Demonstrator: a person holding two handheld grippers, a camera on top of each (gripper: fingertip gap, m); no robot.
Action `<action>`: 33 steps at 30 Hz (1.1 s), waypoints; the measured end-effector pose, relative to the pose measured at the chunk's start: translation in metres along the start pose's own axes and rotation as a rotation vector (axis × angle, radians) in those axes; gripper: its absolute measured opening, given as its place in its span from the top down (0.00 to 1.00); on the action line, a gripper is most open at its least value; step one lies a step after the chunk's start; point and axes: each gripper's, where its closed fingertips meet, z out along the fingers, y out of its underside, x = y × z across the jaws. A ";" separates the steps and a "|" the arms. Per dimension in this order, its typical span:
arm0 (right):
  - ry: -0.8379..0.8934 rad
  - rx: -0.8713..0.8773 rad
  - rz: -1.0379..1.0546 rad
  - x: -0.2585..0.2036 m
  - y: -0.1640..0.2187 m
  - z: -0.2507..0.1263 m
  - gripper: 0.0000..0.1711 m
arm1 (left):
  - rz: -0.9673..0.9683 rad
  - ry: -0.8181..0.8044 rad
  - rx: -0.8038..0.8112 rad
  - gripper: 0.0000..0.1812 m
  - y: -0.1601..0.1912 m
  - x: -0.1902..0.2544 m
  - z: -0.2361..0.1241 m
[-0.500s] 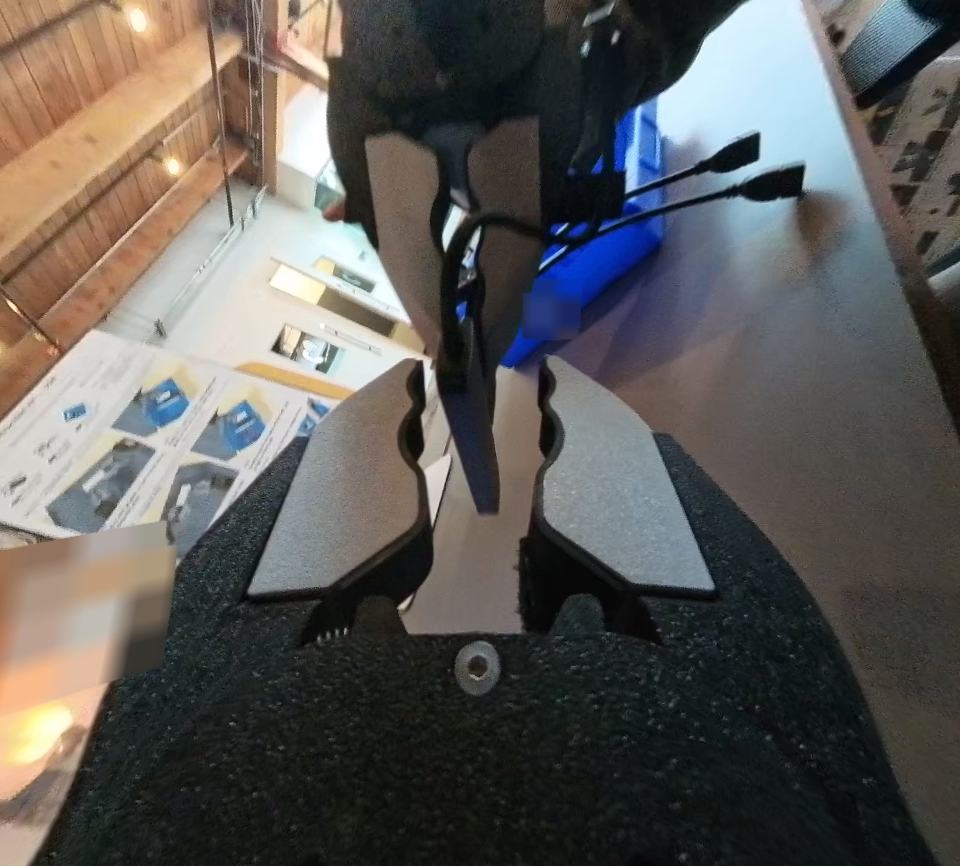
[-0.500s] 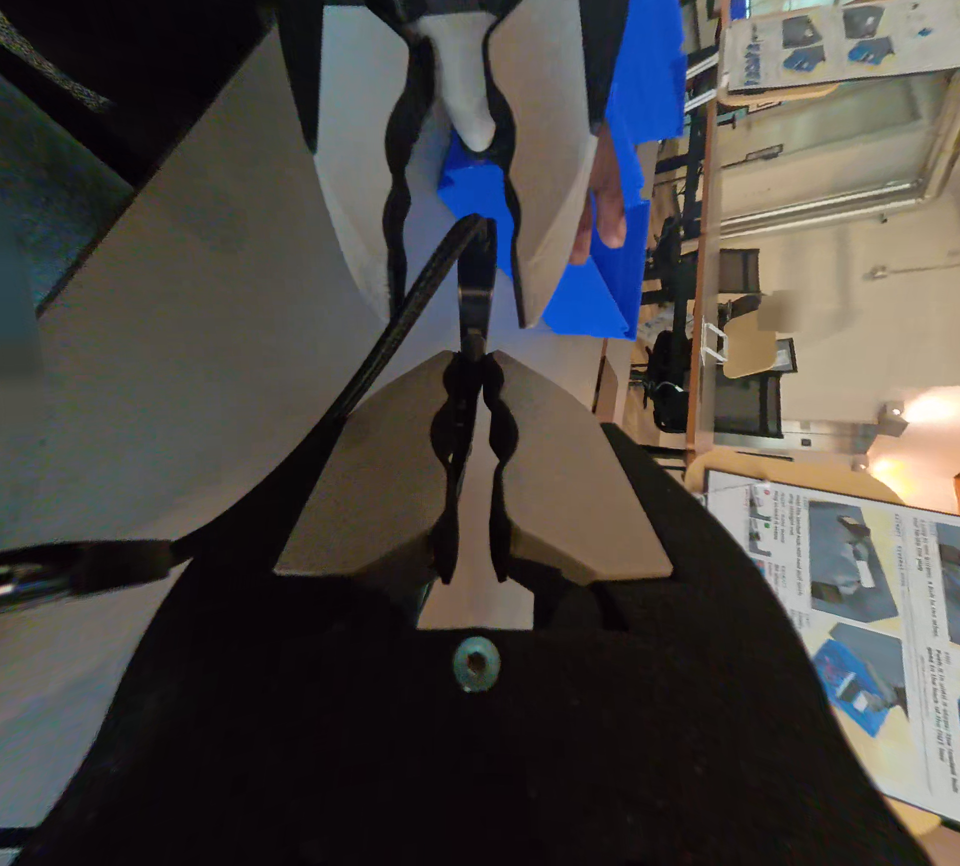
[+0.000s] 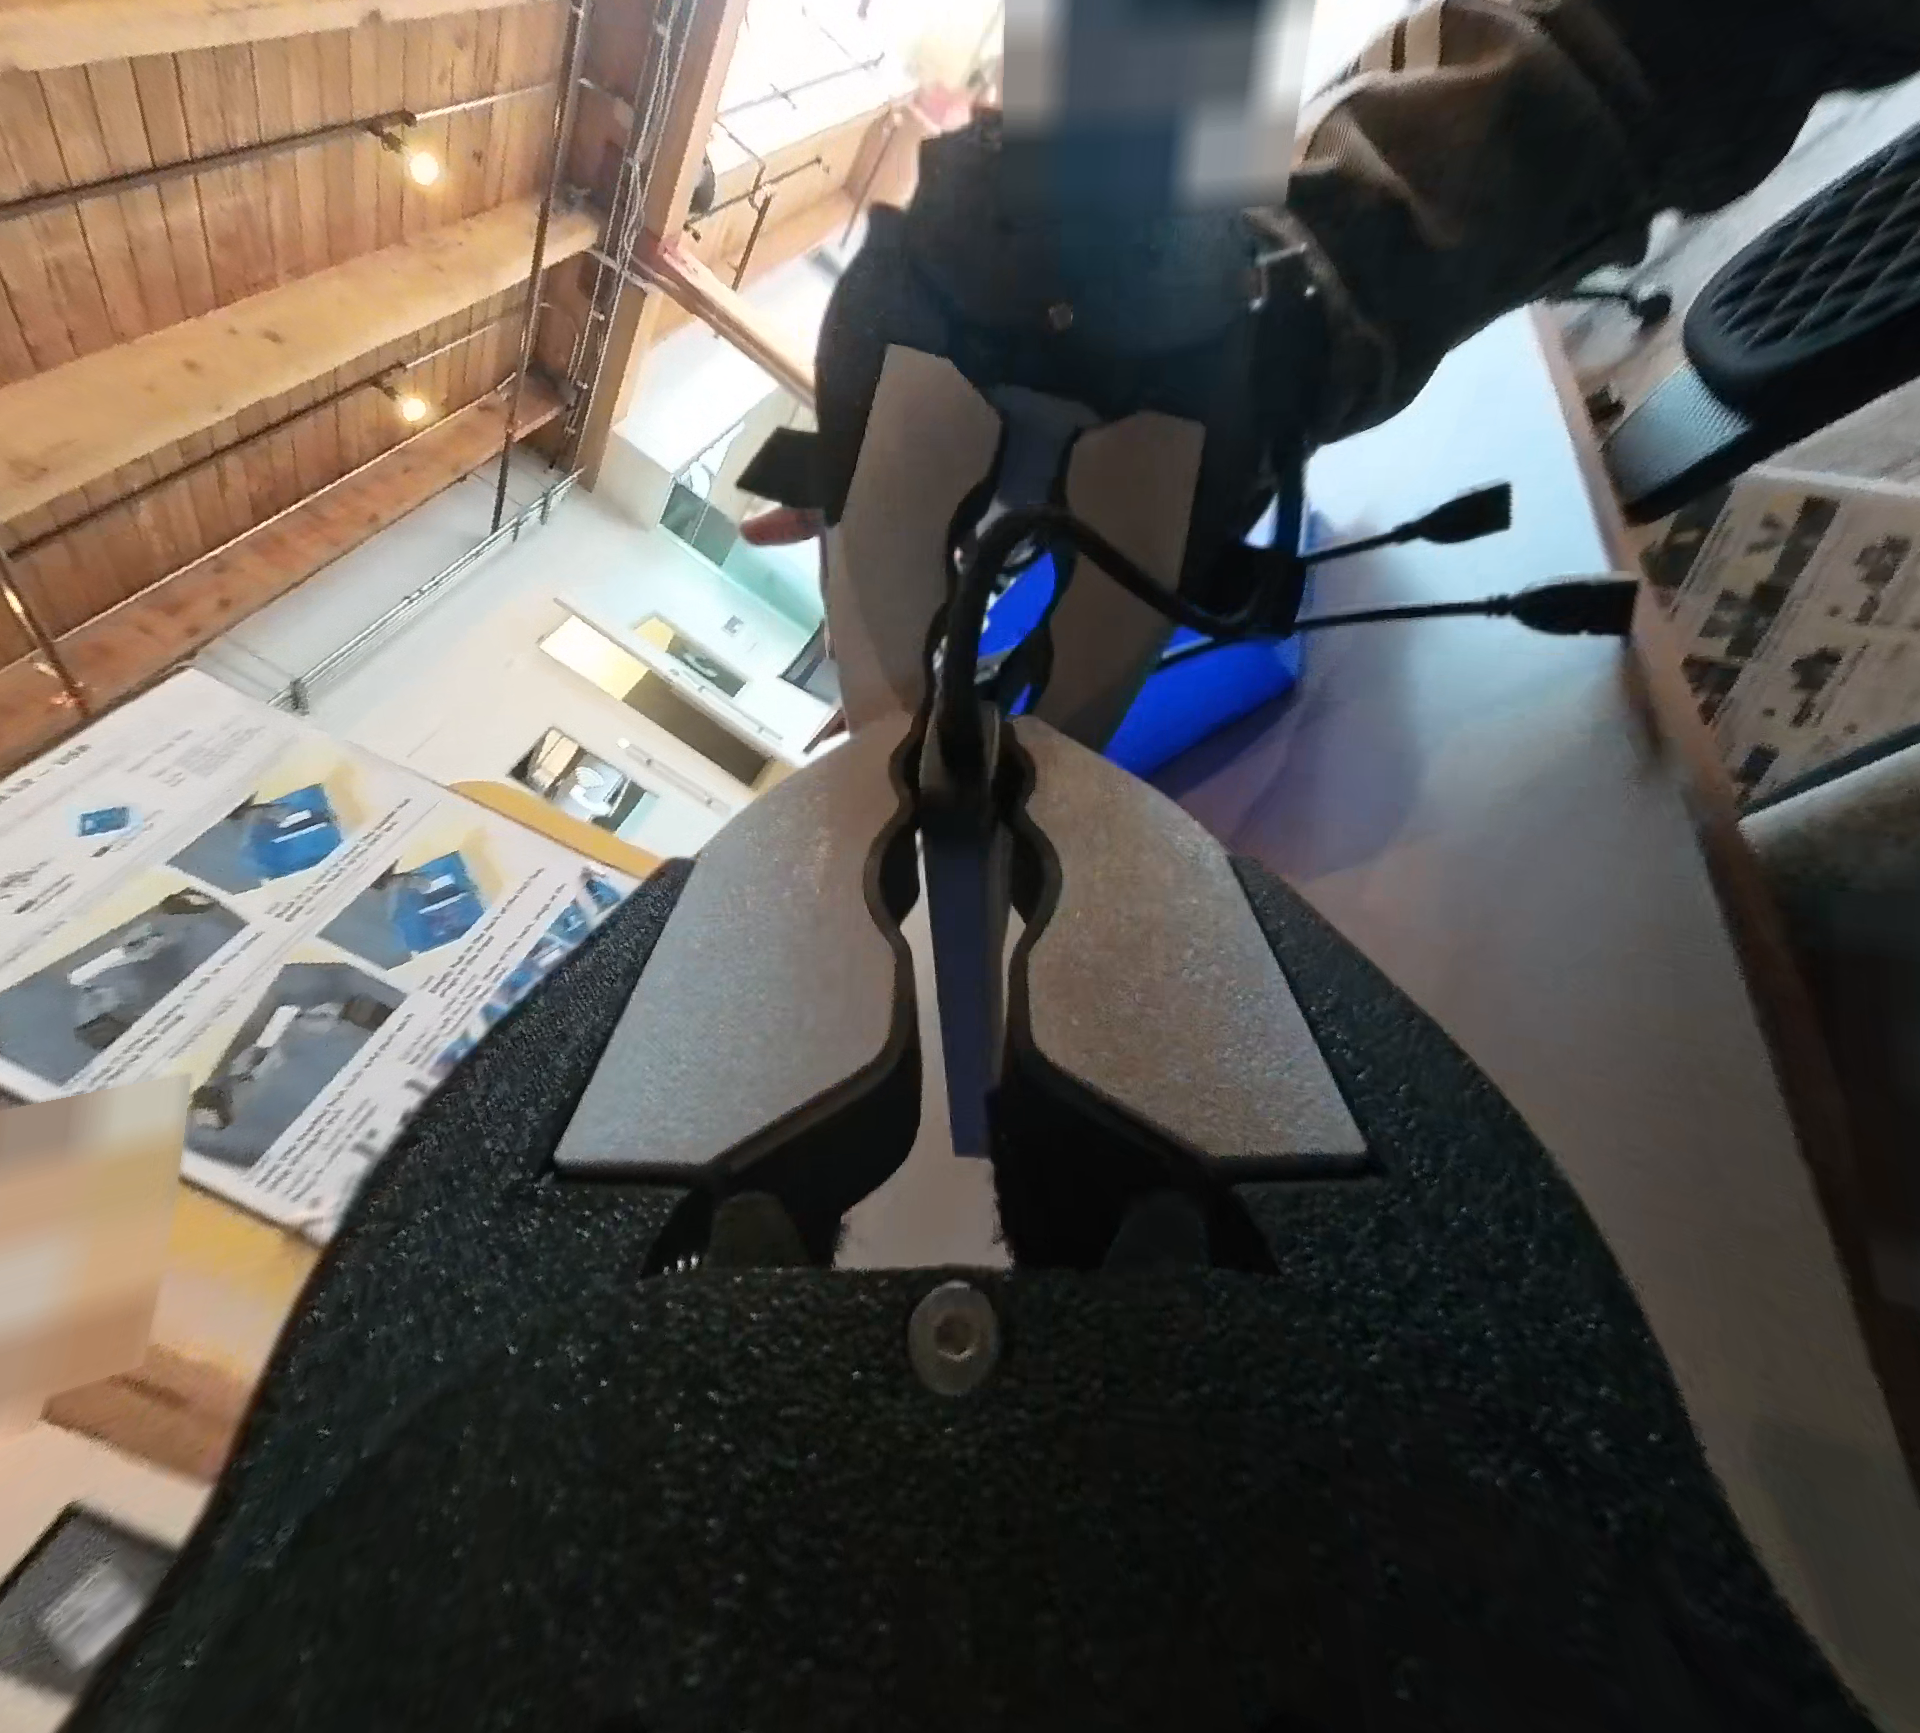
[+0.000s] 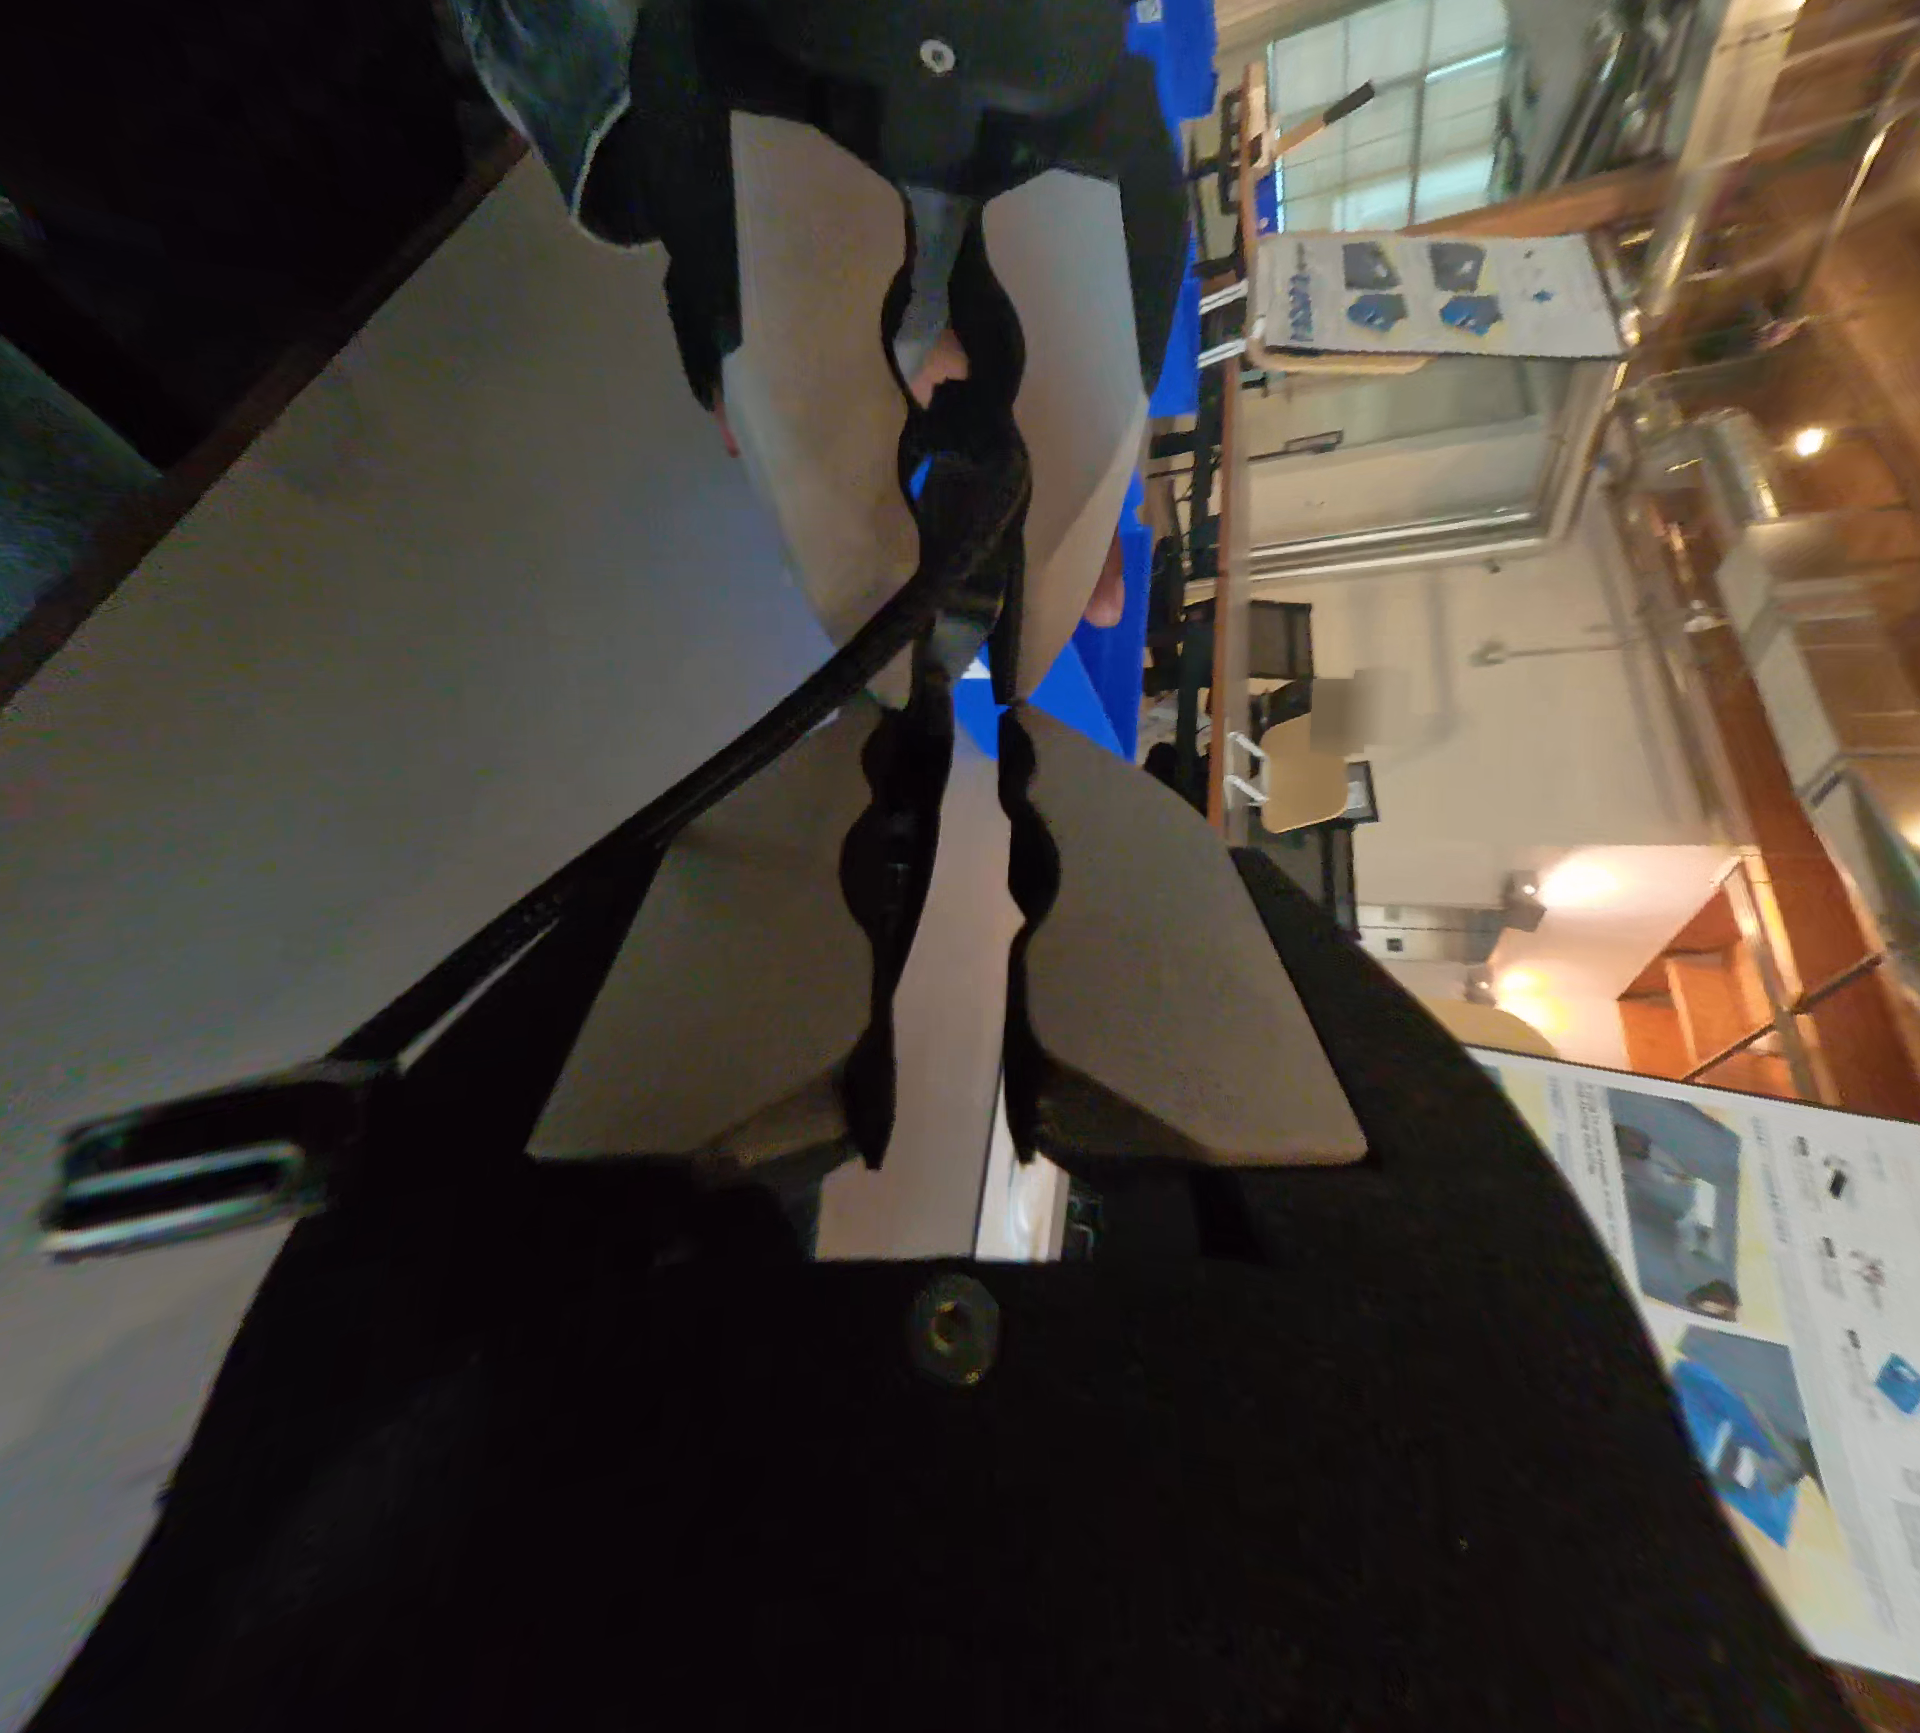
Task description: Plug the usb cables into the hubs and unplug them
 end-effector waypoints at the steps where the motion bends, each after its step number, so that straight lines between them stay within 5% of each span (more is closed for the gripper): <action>1: 0.010 0.010 -0.003 0.000 -0.003 0.000 0.89 | -0.016 -0.002 0.026 0.93 -0.003 0.001 -0.001; 4: -0.020 0.028 0.017 -0.006 -0.007 -0.002 0.95 | -0.013 0.005 0.060 0.93 -0.008 0.002 -0.003; 33: -0.014 0.080 -0.030 0.013 -0.021 0.017 0.95 | 0.067 -0.126 -0.043 0.92 -0.010 -0.019 -0.023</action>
